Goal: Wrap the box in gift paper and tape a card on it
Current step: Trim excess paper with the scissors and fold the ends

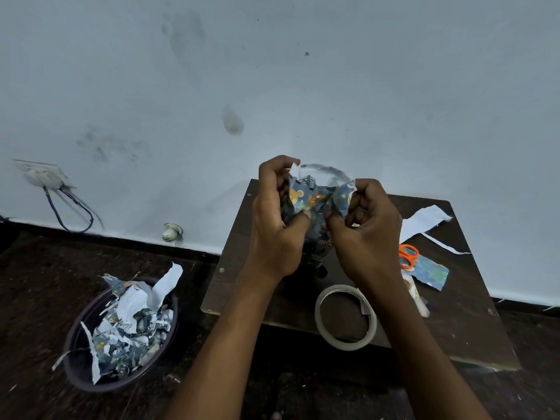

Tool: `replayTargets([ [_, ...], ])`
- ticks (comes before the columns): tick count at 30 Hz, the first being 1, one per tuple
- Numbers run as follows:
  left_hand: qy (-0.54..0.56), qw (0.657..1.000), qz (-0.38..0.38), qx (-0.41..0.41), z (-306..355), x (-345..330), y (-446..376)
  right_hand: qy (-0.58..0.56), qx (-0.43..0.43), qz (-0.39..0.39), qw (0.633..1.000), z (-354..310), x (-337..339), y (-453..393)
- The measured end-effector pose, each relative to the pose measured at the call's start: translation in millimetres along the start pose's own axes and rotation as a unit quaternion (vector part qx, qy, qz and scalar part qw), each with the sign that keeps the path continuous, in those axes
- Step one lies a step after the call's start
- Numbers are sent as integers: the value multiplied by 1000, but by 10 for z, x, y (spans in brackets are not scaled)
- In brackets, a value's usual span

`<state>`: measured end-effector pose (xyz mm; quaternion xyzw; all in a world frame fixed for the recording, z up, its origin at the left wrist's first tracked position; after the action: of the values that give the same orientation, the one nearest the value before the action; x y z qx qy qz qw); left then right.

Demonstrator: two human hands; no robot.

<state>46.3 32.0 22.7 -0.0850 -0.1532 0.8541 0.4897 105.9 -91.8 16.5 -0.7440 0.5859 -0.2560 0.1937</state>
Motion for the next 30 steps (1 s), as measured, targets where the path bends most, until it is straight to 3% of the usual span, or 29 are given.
replayTargets([
  [6,-21,998,-18,60,-166,-73,-53,51,-11,37,998,11,31,-18],
  [11,38,996,-27,80,-169,-83,-81,261,123,42,957,-260,60,-38],
  [15,37,995,-51,80,-191,-82,-87,351,182,2,919,-453,85,-90],
  [20,28,993,-87,71,-185,-78,-78,374,181,-86,906,-519,145,-161],
  [25,17,992,-110,64,-199,-106,-71,355,190,-125,907,-578,230,-251],
  [30,18,987,-146,71,-226,-160,-71,433,150,-130,879,-608,254,-272],
])
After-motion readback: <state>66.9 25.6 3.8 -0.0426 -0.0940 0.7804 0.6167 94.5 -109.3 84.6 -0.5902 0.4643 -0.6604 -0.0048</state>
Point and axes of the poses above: each hand's wrist, its own y-axis away from the middle knuckle, its own x-axis out of the back of the hand, z = x × y, the point moved 2 cm from there along -y, towards the middle knuckle, and after that the axes turned 9 degrees about x, right-handed, at the moved point
